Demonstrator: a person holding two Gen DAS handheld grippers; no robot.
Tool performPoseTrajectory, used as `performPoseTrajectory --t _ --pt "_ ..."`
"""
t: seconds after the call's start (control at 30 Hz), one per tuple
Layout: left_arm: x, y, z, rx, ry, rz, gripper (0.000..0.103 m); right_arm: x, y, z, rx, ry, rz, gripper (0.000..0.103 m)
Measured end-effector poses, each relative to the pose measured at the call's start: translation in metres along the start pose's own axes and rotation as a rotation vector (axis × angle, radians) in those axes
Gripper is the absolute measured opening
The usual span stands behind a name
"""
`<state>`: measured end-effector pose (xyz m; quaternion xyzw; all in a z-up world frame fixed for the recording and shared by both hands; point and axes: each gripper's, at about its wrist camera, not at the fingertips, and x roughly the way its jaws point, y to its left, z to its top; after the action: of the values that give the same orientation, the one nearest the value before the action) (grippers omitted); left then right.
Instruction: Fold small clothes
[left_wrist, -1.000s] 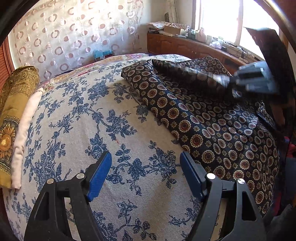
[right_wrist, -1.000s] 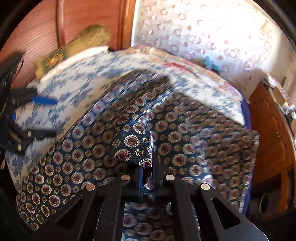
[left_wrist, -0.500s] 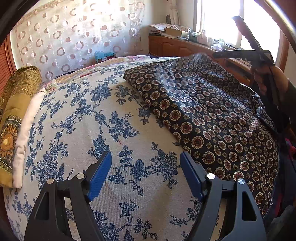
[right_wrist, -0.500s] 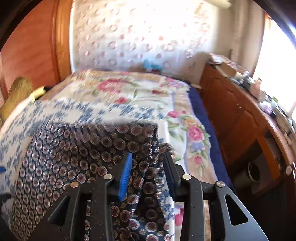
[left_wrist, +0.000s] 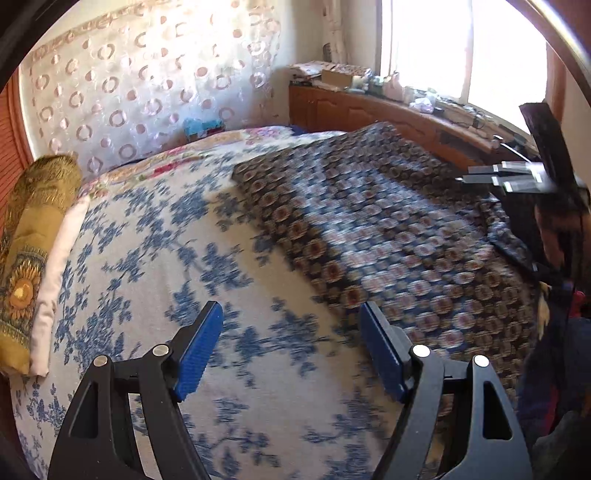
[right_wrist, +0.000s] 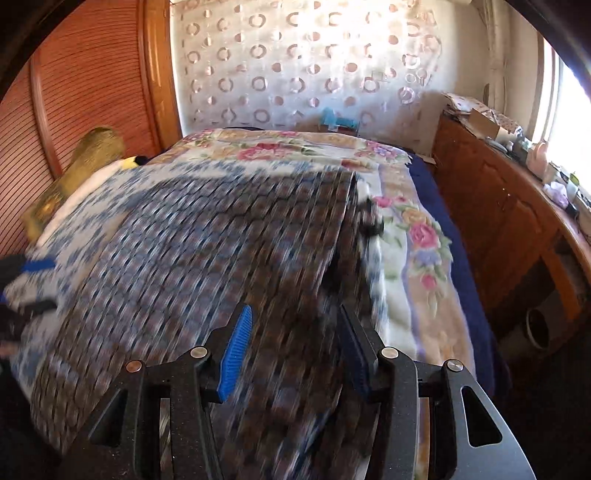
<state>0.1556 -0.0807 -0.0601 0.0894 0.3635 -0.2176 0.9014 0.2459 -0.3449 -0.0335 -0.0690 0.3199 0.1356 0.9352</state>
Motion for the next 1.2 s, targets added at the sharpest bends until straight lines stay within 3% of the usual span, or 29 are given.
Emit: performPoseTrajectory --t 0.17,0.47,0.67,0.8,1.0,1.2 --pt "-0.006 -0.026 0.005 0.038 -0.015 -0.026 0.077 -0.035 0.027 -0.047 -0.026 -0.018 0.022 0.05" --pt "0.0 -0.051 -0.001 0.071 0.012 -0.058 0.077 -0.042 0.039 -0.097 -0.032 0.032 -0.164 0.055" --pt "0.001 -0.055 -0.007 0.065 0.022 -0.078 0.077 -0.068 -0.013 -0.12 0.182 0.034 -0.132 0.055" --pt "-0.001 -0.055 -0.011 0.058 0.031 -0.1 0.077 -0.092 -0.033 -0.135 0.257 0.008 -0.141 0.055" --pt "-0.006 -0.053 -0.019 0.04 0.043 -0.11 0.077 -0.11 -0.031 -0.145 0.269 -0.037 -0.087 0.055" --pt "-0.009 -0.049 -0.026 0.025 0.051 -0.112 0.077 -0.081 -0.015 -0.141 0.245 -0.045 -0.068 0.055"
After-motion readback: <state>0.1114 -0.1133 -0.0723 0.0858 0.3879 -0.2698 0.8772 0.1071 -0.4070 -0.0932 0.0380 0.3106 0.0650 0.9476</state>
